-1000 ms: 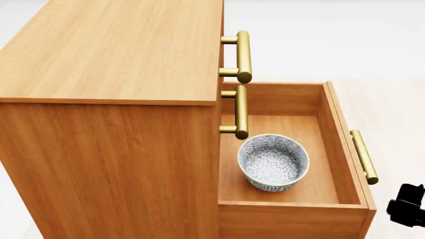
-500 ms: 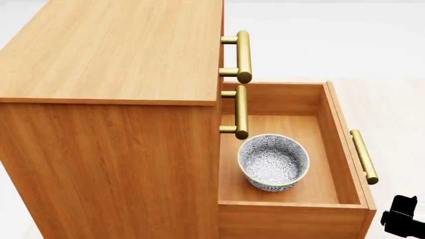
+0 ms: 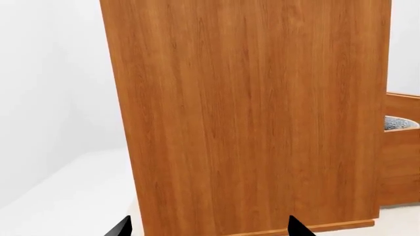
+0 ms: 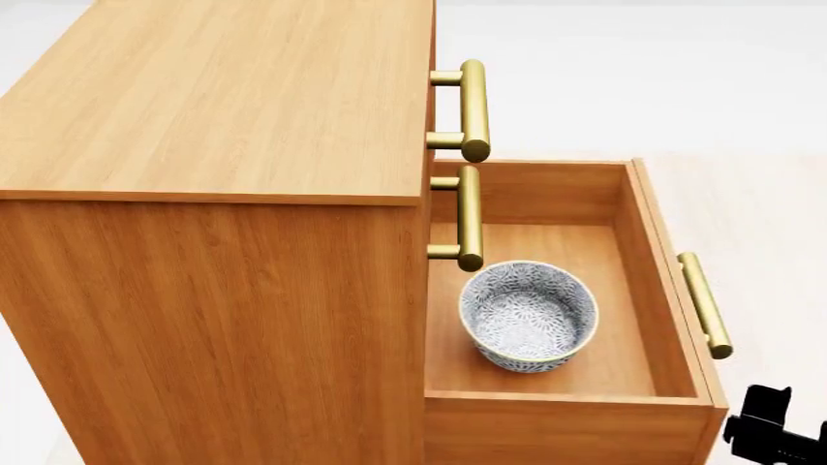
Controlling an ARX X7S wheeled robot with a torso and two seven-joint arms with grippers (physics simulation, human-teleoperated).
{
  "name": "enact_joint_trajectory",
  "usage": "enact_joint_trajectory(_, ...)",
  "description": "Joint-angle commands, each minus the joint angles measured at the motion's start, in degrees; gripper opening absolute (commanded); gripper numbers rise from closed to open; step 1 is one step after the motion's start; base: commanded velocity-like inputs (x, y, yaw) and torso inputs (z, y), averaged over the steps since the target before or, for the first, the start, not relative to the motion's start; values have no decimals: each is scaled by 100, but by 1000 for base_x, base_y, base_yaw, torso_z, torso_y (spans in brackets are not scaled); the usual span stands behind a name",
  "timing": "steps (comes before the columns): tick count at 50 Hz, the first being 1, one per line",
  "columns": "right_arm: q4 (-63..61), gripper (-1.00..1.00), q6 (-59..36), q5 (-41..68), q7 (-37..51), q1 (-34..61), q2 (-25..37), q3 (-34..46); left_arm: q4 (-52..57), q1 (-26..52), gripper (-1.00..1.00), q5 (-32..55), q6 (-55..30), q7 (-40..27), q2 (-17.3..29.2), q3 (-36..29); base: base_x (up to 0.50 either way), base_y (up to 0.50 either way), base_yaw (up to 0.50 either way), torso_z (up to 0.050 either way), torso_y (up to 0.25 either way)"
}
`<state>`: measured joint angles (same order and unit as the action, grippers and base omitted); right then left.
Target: Put the bowl in the bottom drawer of the cabinet and close it.
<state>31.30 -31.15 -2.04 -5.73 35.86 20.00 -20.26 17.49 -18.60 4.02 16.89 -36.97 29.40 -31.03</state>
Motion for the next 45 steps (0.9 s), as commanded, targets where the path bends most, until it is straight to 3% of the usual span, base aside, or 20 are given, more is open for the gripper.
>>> enact_joint_trajectory(1, 243, 100, 131, -22, -18, 93, -90, 154, 3, -3, 100, -6, 6, -15, -1, -7, 0, 0, 0, 0, 0)
enact_joint_trajectory(45, -147, 100, -51, 70, -126, -79, -305, 323, 24, 10, 100, 20, 4, -54, 8, -20, 0, 0, 0, 0, 0)
